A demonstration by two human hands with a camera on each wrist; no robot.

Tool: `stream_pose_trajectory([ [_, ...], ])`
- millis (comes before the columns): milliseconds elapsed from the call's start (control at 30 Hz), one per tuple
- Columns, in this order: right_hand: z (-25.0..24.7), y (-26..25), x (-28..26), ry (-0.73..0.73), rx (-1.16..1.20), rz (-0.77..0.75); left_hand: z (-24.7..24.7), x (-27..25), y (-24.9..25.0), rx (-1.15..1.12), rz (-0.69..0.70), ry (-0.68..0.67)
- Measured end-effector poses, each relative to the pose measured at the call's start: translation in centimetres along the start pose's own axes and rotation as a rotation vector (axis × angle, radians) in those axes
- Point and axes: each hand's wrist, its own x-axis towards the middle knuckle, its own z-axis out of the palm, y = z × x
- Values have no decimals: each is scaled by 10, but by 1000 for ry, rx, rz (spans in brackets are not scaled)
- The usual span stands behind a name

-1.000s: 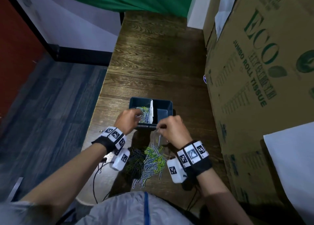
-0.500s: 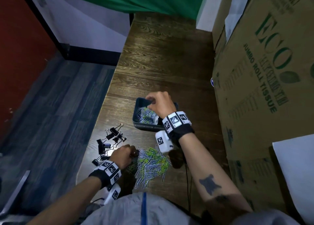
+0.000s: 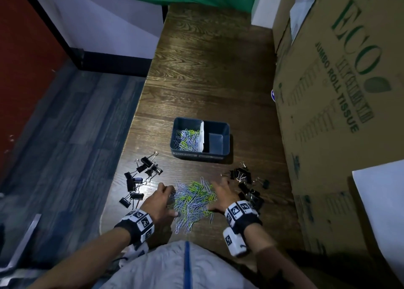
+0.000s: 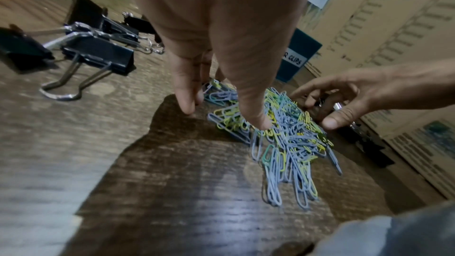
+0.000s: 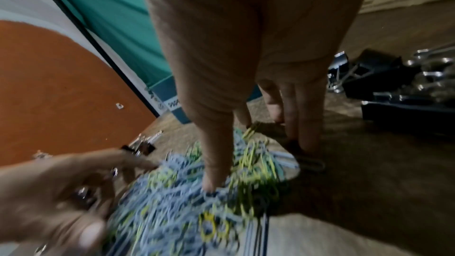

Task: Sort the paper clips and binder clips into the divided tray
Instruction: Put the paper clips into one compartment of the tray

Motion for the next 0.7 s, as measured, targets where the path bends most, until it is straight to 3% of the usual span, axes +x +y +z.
stream_pose_trajectory([
  [333,37,-32,4,158,-62,-108,6,19,43,50,81,7],
  [700,13,-16,2,230,56,-16,-11,14,26,-136,113,148],
])
